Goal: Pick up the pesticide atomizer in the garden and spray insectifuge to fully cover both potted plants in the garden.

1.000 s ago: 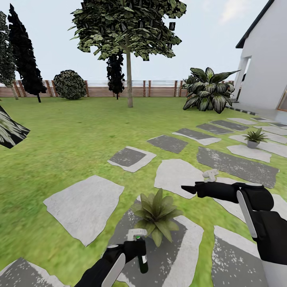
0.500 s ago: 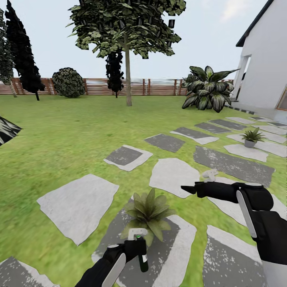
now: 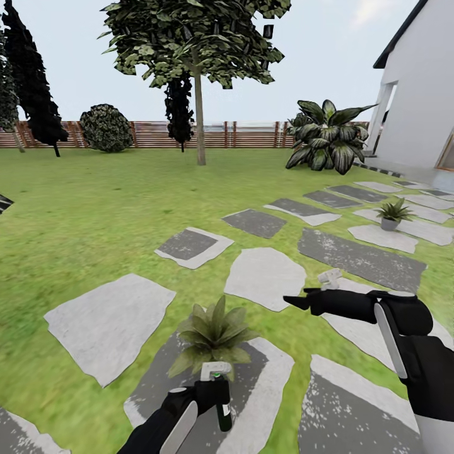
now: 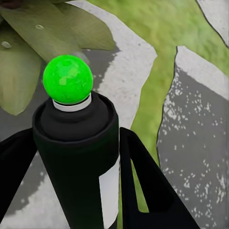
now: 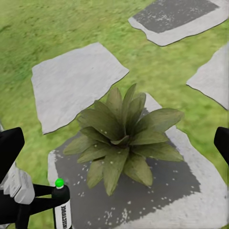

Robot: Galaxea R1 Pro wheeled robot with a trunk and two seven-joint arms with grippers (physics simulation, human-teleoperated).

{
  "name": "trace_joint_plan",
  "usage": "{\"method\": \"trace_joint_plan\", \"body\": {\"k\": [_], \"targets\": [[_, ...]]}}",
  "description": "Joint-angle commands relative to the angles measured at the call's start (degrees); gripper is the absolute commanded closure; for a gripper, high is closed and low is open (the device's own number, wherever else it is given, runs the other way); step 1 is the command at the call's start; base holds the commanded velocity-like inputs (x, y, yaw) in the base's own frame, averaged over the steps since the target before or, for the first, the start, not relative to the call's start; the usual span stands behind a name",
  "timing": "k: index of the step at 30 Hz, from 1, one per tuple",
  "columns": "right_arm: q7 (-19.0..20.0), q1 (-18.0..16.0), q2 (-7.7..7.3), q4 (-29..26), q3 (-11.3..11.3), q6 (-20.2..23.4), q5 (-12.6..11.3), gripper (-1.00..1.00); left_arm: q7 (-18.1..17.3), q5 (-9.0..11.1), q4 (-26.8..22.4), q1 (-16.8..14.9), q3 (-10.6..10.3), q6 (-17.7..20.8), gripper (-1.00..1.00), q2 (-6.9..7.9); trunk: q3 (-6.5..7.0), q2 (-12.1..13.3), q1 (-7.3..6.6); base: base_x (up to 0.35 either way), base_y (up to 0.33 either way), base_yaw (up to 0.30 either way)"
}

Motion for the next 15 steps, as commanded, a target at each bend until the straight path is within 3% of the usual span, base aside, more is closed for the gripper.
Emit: {"method": "trace_joint_plan", "body": {"k": [1, 15], "targets": [[0.2, 0.0, 0.02, 0.0, 0.0, 0.2, 0.0, -1.0, 0.1, 0.4, -0.1, 0.0, 0.0, 0.2, 1.0, 0.04, -0.06, 0.0, -0.01, 0.0, -0.012, 0.0], [0.2, 0.0, 0.07, 0.0, 0.4, -0.1, -0.1, -1.0, 1.3, 0.6, -0.9, 0.0, 0.8, 1.3, 1.0, 0.32, -0.06, 0.0, -0.01, 0.0, -0.09, 0.0]]}}
